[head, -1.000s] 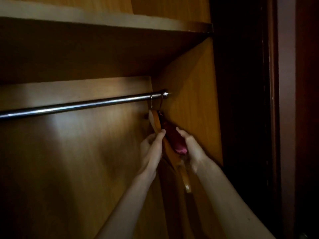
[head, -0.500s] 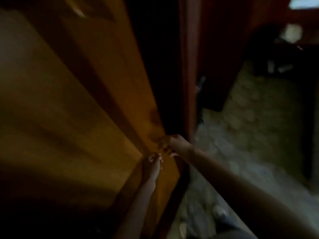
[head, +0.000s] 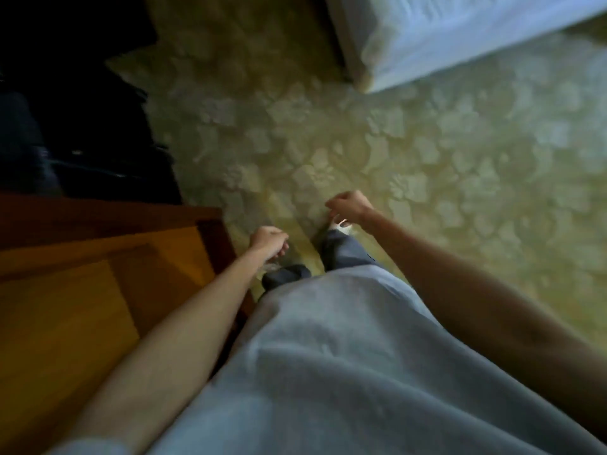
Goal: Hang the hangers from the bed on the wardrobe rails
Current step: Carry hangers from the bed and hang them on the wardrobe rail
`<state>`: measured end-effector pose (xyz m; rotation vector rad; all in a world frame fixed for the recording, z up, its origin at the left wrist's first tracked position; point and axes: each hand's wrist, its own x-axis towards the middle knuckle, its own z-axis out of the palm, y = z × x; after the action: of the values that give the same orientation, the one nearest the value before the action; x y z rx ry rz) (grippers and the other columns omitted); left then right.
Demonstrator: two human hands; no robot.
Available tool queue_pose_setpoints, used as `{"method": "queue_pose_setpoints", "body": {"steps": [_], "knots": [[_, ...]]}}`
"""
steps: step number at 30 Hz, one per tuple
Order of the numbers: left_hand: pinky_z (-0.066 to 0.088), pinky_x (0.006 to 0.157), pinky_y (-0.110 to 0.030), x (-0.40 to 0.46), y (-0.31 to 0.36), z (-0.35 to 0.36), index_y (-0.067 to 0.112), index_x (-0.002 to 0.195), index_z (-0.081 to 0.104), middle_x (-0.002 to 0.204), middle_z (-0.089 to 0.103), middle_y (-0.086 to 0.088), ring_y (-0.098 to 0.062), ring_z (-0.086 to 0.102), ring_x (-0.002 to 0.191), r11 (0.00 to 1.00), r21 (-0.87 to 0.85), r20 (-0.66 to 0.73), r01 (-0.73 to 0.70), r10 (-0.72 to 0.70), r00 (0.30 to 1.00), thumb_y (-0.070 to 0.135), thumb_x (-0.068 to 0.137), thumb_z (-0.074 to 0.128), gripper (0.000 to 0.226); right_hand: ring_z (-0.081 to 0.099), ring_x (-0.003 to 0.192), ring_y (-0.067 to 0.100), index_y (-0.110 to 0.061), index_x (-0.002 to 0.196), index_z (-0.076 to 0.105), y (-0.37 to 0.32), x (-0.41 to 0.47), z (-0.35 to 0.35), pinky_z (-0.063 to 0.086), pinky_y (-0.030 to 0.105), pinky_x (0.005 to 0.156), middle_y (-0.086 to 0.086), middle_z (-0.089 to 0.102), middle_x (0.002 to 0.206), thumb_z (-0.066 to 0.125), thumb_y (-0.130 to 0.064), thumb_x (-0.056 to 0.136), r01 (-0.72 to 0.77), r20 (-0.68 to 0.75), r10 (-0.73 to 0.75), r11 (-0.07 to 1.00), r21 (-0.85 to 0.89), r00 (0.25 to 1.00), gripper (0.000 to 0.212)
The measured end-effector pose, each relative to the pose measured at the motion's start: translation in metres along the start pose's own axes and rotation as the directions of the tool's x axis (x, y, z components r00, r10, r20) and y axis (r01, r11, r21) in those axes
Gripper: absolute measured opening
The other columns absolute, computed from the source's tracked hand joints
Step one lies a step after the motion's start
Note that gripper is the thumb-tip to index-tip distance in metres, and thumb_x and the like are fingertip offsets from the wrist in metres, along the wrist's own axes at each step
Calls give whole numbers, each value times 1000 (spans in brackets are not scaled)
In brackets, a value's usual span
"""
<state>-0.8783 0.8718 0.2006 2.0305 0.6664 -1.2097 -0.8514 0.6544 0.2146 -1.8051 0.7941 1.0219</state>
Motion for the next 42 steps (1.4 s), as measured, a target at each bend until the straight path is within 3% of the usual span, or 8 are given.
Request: {"method": "queue_pose_setpoints", "body": {"steps": [6, 13, 17, 21, 28, 32, 36, 42], "knots": [[42, 45, -20, 21, 196, 116, 11, 73, 70, 70, 69, -6, -14, 56, 52, 921, 301, 248, -247, 174, 953, 15, 93, 59, 23, 62, 62, 19, -5, 102, 70, 162, -7, -119, 51, 26, 54, 11, 71, 86, 58, -18, 97, -272, -160, 360, 873, 405, 919, 19], [37, 33, -11, 20, 373, 209, 9, 93, 71, 68, 66, -1, -10, 55, 50, 748, 423, 389, -511, 360, 848, 11, 97, 56, 16, 52, 52, 16, 0, 119, 65, 232, -5, -182, 45, 25, 48, 9, 63, 75, 55, -15, 99, -309, -91, 540, 603, 735, 837, 26], [41, 36, -14, 43, 411, 205, 6, 94, 72, 70, 67, -4, -12, 56, 50, 711, 494, 374, -501, 346, 860, 10, 98, 57, 16, 51, 52, 15, 4, 121, 62, 202, 24, -233, 45, 24, 44, 10, 63, 78, 55, -13, 100, -244, -99, 499, 575, 781, 861, 27], [46, 49, -23, 85, 436, 176, 9, 88, 73, 77, 71, -7, -15, 60, 56, 734, 547, 276, -403, 297, 914, 13, 97, 59, 16, 55, 57, 15, 1, 117, 65, 145, 74, -316, 48, 25, 50, 8, 64, 80, 54, -16, 101, -124, -167, 367, 650, 749, 915, 25], [39, 32, -15, 156, 500, 127, 4, 76, 66, 67, 62, -9, -12, 54, 41, 870, 486, 33, -90, 84, 996, 6, 97, 59, 22, 61, 58, 14, -1, 107, 72, 48, 164, -492, 51, 26, 54, 4, 69, 75, 55, -16, 95, -18, -242, 204, 798, 603, 949, 26], [40, 38, -22, 180, 576, 131, 3, 69, 65, 63, 62, -11, -20, 52, 49, 891, 454, -24, 34, -25, 999, 4, 96, 60, 27, 64, 62, 14, -6, 112, 70, 15, 179, -598, 51, 23, 52, 7, 72, 85, 54, -17, 96, 5, -263, 162, 843, 537, 951, 26], [39, 41, -22, 191, 687, 183, 2, 78, 69, 64, 64, -8, -17, 53, 48, 883, 468, 54, -45, 22, 998, 11, 96, 60, 22, 63, 63, 14, -7, 114, 71, 24, 187, -679, 49, 21, 51, 7, 73, 87, 52, -17, 96, -19, -313, 220, 843, 537, 924, 28], [45, 47, -18, 181, 873, 300, 7, 90, 73, 71, 70, -1, -10, 59, 53, 844, 412, 288, -343, 236, 928, 19, 97, 59, 20, 60, 62, 19, 0, 109, 71, 97, 192, -747, 52, 29, 55, 10, 70, 81, 53, -16, 97, -184, -246, 455, 713, 677, 856, 26]]}}
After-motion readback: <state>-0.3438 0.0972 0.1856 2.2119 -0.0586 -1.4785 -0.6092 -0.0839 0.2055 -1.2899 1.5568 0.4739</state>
